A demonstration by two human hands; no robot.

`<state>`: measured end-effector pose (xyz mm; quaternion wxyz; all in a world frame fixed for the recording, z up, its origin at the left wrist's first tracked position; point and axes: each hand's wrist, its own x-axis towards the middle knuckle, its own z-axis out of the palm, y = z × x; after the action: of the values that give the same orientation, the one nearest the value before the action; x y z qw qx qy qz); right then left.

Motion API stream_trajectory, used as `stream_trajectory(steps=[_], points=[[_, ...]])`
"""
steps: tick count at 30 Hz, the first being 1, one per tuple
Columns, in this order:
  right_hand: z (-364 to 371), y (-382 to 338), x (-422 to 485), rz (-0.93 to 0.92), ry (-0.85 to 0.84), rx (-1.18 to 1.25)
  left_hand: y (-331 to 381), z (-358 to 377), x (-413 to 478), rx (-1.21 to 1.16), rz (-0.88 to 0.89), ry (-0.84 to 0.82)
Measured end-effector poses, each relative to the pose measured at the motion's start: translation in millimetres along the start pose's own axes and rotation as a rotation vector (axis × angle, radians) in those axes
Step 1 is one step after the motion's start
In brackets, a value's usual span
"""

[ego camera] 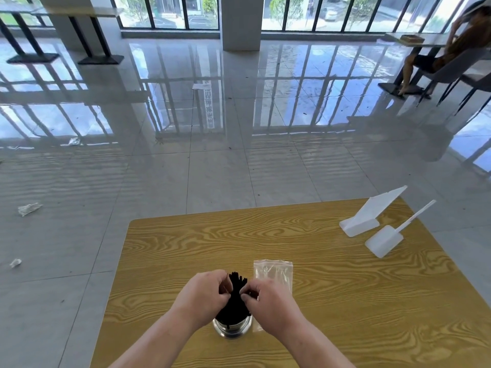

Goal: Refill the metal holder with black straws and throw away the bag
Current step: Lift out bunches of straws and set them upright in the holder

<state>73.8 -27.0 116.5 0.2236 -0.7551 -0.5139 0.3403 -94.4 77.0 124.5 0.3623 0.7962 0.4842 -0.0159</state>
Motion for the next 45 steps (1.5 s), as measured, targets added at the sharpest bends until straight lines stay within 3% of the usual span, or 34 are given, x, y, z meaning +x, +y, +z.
stream_trajectory(steps=[8,18,37,45], points=[[-3,8,2,0.069,0.125,0.061,-13,-2,1,0.017,0.0,0.164],[8,-7,35,0.061,-0.041,0.001,-4,6,29,0.067,0.016,0.03],[19,15,39,0.053,0.056,-0.038,-18,0,27,0.102,-0.128,0.026],[11,9,34,0.053,0.057,-0.03,-14,-13,23,0.07,-0.081,0.05]])
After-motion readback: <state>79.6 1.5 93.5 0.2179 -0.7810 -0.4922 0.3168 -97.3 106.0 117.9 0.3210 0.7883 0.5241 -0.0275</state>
